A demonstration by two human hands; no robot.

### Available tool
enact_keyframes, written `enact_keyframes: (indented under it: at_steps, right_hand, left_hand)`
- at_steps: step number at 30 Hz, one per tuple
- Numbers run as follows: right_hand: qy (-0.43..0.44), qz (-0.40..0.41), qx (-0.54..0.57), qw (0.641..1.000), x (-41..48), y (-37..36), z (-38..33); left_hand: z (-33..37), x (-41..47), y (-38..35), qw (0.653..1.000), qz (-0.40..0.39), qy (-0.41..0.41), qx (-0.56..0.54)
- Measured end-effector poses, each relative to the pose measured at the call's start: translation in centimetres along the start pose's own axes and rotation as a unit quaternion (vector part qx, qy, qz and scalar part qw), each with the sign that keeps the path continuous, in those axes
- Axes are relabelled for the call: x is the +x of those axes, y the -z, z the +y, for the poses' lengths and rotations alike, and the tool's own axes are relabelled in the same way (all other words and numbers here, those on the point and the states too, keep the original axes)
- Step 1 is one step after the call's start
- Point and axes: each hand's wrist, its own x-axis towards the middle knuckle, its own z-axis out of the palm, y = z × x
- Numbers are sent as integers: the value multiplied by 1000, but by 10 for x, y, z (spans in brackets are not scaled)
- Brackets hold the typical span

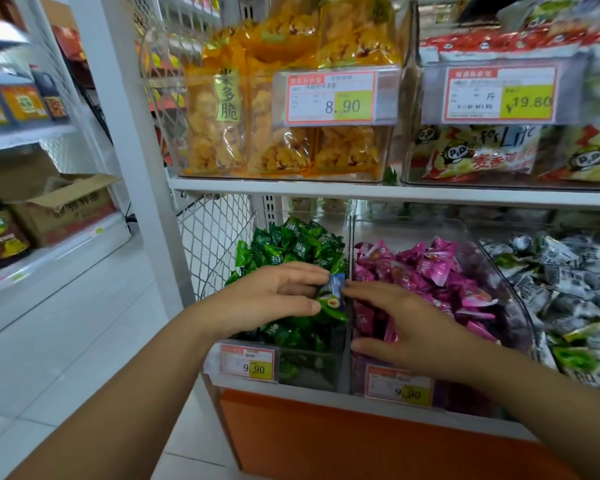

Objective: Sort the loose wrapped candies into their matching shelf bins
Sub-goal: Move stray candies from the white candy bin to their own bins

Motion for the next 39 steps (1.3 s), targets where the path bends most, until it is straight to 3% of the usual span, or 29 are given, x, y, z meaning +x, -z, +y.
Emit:
enact_keyframes:
  at_steps: [3,6,10,19,26,31,33,36,39]
  right_hand:
    - [-37,98,140,985,-2,0,-8]
    - [-55,157,295,941,-9,5,-10]
    - [-67,222,346,909,-31,20,-7]
    - [-180,289,218,915,-126,58,54]
    - [-282,375,123,875,-199,82,119]
    - [-349,470,35,810,-229,107,163]
    - [-375,448,35,811,-238,118,177]
    - [-422,350,44,835,-243,126,187]
    - [-398,363,43,841,-239,125,187]
  left_hand:
    - [13,-6,-7,999,5,-34,-29]
    - [27,-3,-19,996,16,-60,-61]
    - [48,10,-45,993,13,-79,-88]
    - [94,74,-135,995,20,-96,33]
    - [104,128,-204,962,27,-127,242]
    - [100,145,-224,948,44,-116,294]
    - [97,149,-226,945,53,-123,297]
    - [95,152,-226,945,54,-129,295]
    - [94,151,-224,949,46,-138,280]
